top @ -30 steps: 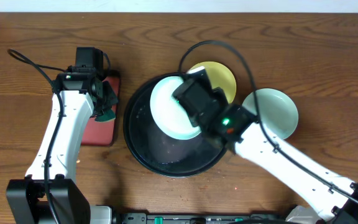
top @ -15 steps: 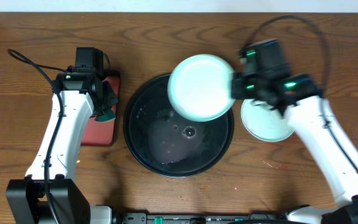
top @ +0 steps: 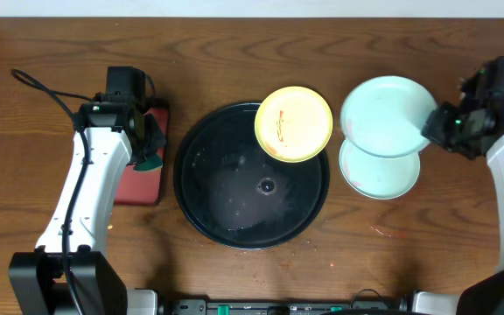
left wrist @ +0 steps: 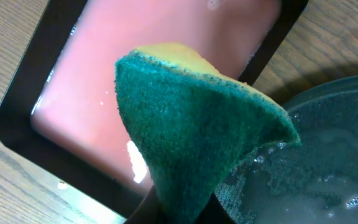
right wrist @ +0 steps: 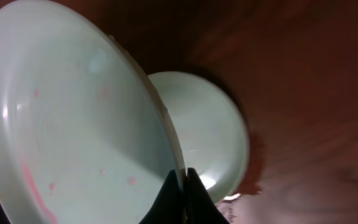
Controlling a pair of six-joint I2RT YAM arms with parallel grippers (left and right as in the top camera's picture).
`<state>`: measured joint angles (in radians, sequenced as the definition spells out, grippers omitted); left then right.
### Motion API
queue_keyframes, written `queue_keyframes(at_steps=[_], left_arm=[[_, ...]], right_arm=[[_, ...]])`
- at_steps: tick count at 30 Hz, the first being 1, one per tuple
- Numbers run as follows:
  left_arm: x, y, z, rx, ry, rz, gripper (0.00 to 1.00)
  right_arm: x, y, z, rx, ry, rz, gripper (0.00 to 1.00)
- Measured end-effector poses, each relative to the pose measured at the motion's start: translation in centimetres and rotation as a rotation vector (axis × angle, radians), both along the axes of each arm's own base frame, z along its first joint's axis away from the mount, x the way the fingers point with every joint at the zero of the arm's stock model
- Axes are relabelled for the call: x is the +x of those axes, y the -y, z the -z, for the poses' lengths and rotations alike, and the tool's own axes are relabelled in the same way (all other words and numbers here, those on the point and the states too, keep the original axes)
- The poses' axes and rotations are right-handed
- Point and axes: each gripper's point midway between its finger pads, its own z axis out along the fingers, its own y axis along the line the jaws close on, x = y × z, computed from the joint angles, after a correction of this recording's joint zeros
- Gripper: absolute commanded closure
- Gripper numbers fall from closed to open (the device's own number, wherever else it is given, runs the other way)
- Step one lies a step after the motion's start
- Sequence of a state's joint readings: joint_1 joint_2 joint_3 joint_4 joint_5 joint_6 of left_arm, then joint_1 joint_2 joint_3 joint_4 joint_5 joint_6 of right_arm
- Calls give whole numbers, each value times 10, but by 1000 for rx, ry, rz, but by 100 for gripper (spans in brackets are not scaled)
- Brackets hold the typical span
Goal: Clean dirty plates on tray and stack at the side
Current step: 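Stack the plate on the first pale green plate and release, then move the right gripper to the yellow plate and grasp its rim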
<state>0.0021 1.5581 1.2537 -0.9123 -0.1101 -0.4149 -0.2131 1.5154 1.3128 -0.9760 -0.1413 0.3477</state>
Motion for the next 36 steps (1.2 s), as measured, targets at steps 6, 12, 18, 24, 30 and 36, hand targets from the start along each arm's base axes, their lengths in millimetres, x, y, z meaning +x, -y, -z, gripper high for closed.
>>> queue_keyframes(at_steps=[6, 12, 18, 24, 30, 36], left_arm=[[0, 0, 0, 0, 0, 0, 93], [0, 0, 0, 0, 1, 0, 93], [2, 0, -1, 0, 10, 0, 92], [4, 0, -1, 0, 16, 0, 93], [4, 0, -1, 0, 18, 0, 93], [4, 0, -1, 0, 18, 0, 92]], right_arm=[[-9, 8, 39, -19, -53, 25, 99], [-29, 6, 78, -16, -120, 28, 98], [-27, 6, 94, -20, -92, 34, 85], [-28, 4, 97, -15, -93, 26, 79], [-21, -22, 89, 32, -68, -85, 78], [27, -56, 28, 24, 84, -236, 71]])
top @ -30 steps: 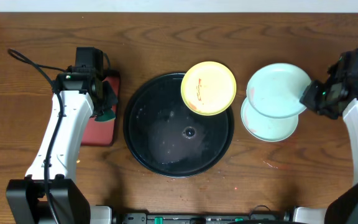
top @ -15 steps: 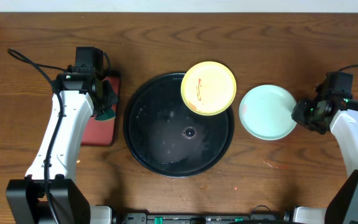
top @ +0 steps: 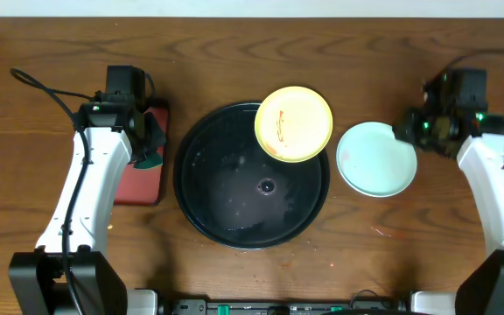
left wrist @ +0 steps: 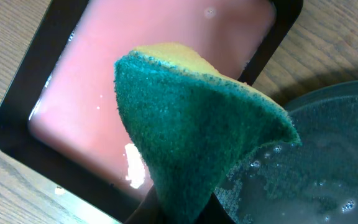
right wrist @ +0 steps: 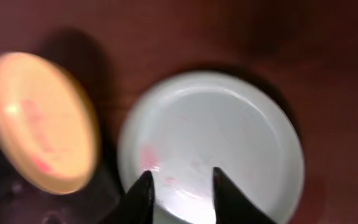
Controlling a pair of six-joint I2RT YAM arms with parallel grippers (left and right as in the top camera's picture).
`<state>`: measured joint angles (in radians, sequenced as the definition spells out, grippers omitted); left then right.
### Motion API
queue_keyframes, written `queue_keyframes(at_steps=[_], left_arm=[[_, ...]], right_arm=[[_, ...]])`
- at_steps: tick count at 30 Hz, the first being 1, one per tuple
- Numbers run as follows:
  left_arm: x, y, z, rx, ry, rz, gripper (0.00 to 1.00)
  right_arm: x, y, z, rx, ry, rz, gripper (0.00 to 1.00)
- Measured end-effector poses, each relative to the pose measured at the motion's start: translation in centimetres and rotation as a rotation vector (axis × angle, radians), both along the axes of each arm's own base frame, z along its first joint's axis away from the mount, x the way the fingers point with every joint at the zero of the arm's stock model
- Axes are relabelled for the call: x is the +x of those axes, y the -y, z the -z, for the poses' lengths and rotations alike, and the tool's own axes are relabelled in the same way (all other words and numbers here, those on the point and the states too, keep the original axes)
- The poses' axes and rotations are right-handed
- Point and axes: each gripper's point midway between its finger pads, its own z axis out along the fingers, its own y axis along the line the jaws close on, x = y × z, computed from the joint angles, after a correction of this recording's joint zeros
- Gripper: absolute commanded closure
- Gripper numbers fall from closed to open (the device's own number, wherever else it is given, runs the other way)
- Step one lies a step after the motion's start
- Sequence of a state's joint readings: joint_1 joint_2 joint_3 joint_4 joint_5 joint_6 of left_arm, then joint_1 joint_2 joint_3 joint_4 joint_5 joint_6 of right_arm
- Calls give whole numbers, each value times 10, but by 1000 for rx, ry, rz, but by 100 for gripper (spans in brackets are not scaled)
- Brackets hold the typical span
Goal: Clean dirty plates on tray and stack at the side
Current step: 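Move the right gripper to the yellow plate and grasp its rim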
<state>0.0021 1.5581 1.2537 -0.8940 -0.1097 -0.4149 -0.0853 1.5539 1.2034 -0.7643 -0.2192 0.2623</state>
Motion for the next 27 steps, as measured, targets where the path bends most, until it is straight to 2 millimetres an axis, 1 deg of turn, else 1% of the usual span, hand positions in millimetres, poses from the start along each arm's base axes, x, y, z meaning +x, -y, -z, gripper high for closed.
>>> queue_keyframes(at_steps=[1, 2, 4, 5, 7, 9, 11, 14, 17, 19, 21, 24, 27], left_arm=[[0, 0, 0, 0, 0, 0, 93], [0, 0, 0, 0, 0, 0, 93], [0, 0, 0, 0, 0, 0, 93], [0, 0, 0, 0, 0, 0, 92], [0, 0, 0, 0, 0, 0, 93], [0, 0, 0, 0, 2, 0, 93], [1, 0, 0, 1, 4, 0, 92], [1, 0, 0, 0, 6, 0, 92], [2, 0, -1, 0, 8, 0, 93], [2, 0, -1, 0, 8, 0, 92], [2, 0, -1, 0, 8, 0, 93], [2, 0, -1, 0, 8, 0, 92], [2, 0, -1, 0, 8, 0, 92]], right_arm=[[9, -7, -13, -1, 28, -29, 71], [16, -12, -22, -1, 39, -48, 70], [29, -21, -33, -6, 51, -90, 68], [35, -25, -35, -10, 43, -114, 67], [46, -35, -29, -15, 6, -172, 64], [54, -45, -18, -9, -45, -233, 59], [61, -60, 2, 3, -117, -309, 55], [70, -80, 29, 14, -172, -399, 50], [74, -102, 55, 30, -200, -479, 48], [76, -110, 62, 33, -199, -507, 47], [77, -118, 66, 37, -192, -530, 48], [82, -124, 63, 37, -162, -551, 50], [87, -125, 61, 36, -136, -556, 54]])
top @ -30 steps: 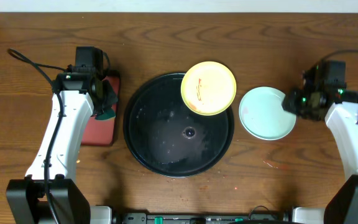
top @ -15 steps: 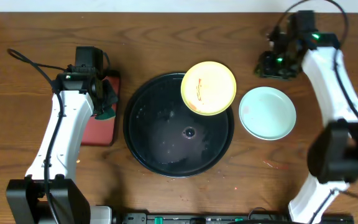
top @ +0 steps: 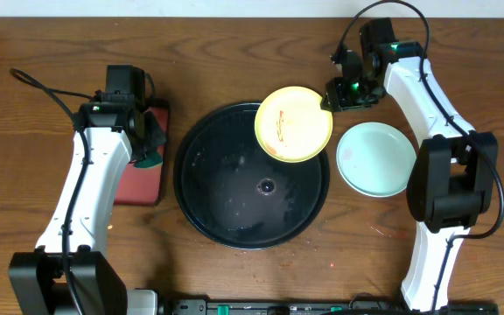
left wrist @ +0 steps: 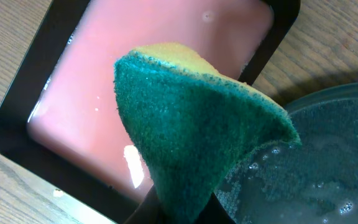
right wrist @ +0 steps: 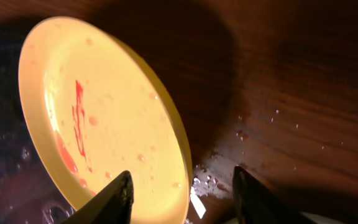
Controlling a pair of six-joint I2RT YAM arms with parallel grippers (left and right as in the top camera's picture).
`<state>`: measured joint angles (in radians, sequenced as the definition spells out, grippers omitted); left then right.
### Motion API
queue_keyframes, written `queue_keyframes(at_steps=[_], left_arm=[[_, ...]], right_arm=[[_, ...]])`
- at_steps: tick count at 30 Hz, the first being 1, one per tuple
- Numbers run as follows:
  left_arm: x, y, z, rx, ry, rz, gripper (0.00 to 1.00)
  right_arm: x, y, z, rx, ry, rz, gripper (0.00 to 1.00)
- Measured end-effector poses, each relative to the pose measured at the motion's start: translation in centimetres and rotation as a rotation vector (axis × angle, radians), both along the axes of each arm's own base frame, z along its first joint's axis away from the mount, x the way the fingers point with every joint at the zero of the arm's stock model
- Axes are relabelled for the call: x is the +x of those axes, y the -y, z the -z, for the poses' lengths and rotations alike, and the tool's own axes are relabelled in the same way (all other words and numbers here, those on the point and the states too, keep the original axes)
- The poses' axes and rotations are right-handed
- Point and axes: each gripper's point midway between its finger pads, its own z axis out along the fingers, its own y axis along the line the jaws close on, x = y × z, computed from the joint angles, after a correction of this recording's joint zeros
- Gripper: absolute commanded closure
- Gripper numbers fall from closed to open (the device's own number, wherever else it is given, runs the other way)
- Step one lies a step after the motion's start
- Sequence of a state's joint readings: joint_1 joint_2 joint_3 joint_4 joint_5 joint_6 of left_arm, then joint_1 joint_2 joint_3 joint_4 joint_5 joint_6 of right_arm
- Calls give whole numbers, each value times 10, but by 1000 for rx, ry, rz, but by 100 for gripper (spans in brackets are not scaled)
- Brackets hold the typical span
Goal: Clean dirty plates on tray and stack at the side
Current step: 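Move the right gripper to the yellow plate and grasp its rim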
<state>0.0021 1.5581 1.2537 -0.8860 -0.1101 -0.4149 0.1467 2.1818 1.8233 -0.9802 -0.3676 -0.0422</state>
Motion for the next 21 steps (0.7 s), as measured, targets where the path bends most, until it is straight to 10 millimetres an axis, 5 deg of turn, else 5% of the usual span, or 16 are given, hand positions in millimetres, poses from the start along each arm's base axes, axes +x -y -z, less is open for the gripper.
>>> queue_keyframes(at_steps=[10, 16, 21], left_arm=[[0, 0, 0, 0, 0, 0, 92], [0, 0, 0, 0, 0, 0, 93], [1, 0, 0, 0, 2, 0, 92]], right_arm=[[2, 0, 26, -6, -37, -6, 70], [3, -1, 31, -4, -46, 3, 97], [2, -3, 30, 11, -61, 30, 99]])
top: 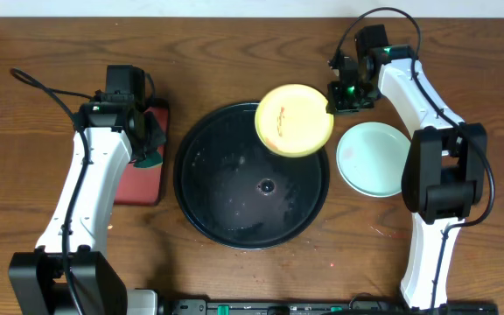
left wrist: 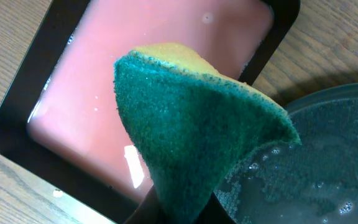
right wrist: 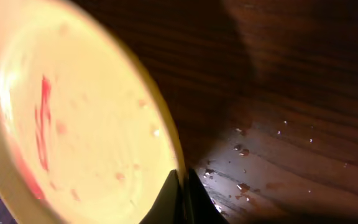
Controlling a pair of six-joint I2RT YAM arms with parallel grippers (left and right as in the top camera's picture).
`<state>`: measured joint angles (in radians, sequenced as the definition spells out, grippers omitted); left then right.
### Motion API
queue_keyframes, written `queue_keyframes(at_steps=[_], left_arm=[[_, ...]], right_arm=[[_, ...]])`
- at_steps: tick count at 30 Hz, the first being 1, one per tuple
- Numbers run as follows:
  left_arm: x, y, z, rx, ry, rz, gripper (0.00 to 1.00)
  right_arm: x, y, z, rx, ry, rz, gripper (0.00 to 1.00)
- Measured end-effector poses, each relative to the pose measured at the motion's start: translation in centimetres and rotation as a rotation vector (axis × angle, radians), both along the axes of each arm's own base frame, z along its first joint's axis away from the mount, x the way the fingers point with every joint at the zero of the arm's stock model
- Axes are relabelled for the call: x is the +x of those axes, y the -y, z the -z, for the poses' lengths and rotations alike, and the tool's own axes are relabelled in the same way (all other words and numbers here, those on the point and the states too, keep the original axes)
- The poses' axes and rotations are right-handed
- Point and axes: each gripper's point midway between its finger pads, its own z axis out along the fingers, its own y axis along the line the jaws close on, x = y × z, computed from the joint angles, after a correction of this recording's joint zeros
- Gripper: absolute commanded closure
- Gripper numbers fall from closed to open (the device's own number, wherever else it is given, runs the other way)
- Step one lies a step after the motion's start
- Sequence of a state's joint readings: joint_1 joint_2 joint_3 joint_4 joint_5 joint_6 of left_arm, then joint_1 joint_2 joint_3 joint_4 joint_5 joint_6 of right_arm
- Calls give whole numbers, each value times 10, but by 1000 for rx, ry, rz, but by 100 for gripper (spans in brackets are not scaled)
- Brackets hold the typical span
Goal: Clean dirty plates on tray and stack at the side
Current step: 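Move the right gripper to the yellow plate and grasp its rim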
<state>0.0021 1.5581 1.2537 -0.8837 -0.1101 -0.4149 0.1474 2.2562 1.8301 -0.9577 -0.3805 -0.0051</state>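
Observation:
A yellow plate (top: 294, 121) smeared with red (right wrist: 73, 143) sits tilted over the upper right rim of the round black tray (top: 226, 219). My right gripper (top: 332, 102) is shut on the plate's right edge (right wrist: 180, 186). Pale green plates (top: 373, 159) lie stacked on the table right of the tray. My left gripper (top: 147, 149) is shut on a green and yellow sponge (left wrist: 191, 124), held above a dish of pink liquid (left wrist: 135, 68) left of the tray.
The black tray holds soapy water (left wrist: 328, 162) and a centre drain (top: 267, 185). The red-brown dish (top: 143, 184) stands at the tray's left. Drops of water (right wrist: 241, 149) lie on the wooden table near the yellow plate.
My right gripper, open beside the yellow plate's right edge, has shut on that edge, and the plate now sits slightly lifted and tilted. The left gripper and sponge have not moved.
My right gripper held a pale green plate above another green plate at the right. Then that plate lay on the stack and the gripper was open over it. After that the gripper was open at the yellow plate's edge, and now it grips that edge. The left stayed still.

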Motion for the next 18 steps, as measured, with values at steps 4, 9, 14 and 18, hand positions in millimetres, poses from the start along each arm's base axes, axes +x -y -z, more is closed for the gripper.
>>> queue_keyframes(at_steps=[4, 9, 14, 18], left_arm=[[0, 0, 0, 0, 1, 0, 93], [0, 0, 0, 0, 1, 0, 93], [0, 0, 0, 0, 1, 0, 92], [0, 0, 0, 0, 1, 0, 92]], right_arm=[[-9, -5, 0, 20, -41, 6, 99], [-23, -20, 0, 26, -90, -8, 99], [-47, -54, -5, 18, -139, -65, 99], [-73, -77, -13, -2, -181, -123, 99]])
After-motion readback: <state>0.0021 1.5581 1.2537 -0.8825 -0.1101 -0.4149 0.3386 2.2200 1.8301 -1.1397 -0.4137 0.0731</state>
